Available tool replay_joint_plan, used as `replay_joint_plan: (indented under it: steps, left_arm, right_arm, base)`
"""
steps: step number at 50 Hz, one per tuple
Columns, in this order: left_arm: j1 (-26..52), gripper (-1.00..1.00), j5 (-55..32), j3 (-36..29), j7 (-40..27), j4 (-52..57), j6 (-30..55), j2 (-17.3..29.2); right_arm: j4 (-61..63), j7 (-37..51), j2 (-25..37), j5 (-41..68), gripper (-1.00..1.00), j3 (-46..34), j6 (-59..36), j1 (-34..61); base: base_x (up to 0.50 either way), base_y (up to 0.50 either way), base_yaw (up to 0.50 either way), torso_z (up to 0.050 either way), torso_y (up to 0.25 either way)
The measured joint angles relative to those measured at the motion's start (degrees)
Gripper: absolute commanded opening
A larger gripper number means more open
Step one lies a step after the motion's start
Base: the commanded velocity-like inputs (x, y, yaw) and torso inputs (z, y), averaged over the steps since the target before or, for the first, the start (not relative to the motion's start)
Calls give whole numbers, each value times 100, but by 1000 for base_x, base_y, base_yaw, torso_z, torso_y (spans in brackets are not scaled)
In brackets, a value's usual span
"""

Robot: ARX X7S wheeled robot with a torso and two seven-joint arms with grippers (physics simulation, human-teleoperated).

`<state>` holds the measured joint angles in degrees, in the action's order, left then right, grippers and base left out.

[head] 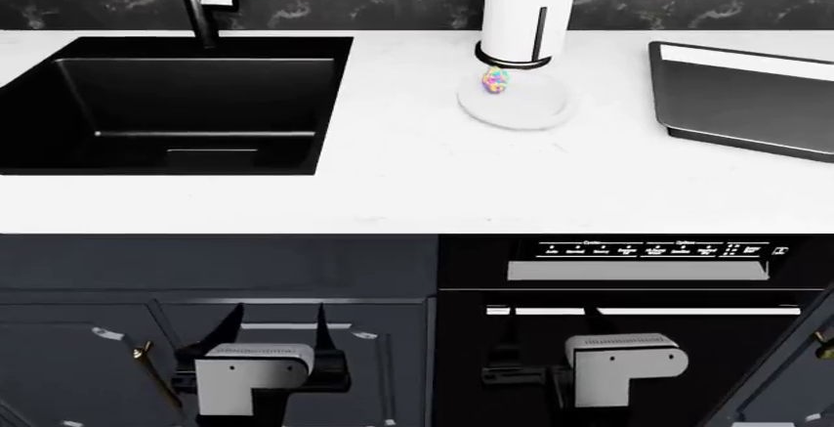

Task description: Move the dessert items from the plate to the tray.

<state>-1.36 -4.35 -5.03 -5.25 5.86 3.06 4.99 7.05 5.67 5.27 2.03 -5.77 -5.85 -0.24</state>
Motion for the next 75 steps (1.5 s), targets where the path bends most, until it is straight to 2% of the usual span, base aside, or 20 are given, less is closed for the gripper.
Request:
replay_joint_plan:
  steps: [16,26,38,52,56,62,69,75]
  left_arm:
    - [5,100,-200,-65,-190,456,552,106]
    - [162,100,-552,-21,-265,1091,1404,212]
    - [1009,100,-1556,417,-387,2460,3654,520]
    - [2924,100,-3303,1643,-687,3488,6822,839]
    - [3472,100,-4123,1952,-1144,3505,7434,1022]
    - [4258,100,-5543,2173,-2130,3288,7979,1403]
    - [5015,100,-6721,2134,-3010,2942,8267,1874]
    - [5544,100,-7601,2008,-3701,2641,8359,2196]
  right_arm:
    - [400,98,149,73,100,-127,-330,-8]
    - [1198,103,303,210,100,-139,-1098,70]
    - [2949,-33,606,899,100,232,-3527,944]
    - [4197,-215,969,1882,100,783,-6693,3077]
    - [4222,66,1147,2523,100,950,-7259,3690]
    - [3966,1125,1559,4196,100,1170,-7772,4546]
    - [3469,2398,2046,6041,100,1187,-8059,5453]
    - [3098,3211,2396,7153,100,1046,-8143,6091]
  base:
    - [0,0,0,50,0]
    - [0,0,0,35,0]
    - [0,0,0,0,0]
    - [0,0,0,0,0]
    - [0,0,0,0,0]
    - [0,0,0,0,0]
    - [0,0,0,0,0]
    - [0,0,0,0,0]
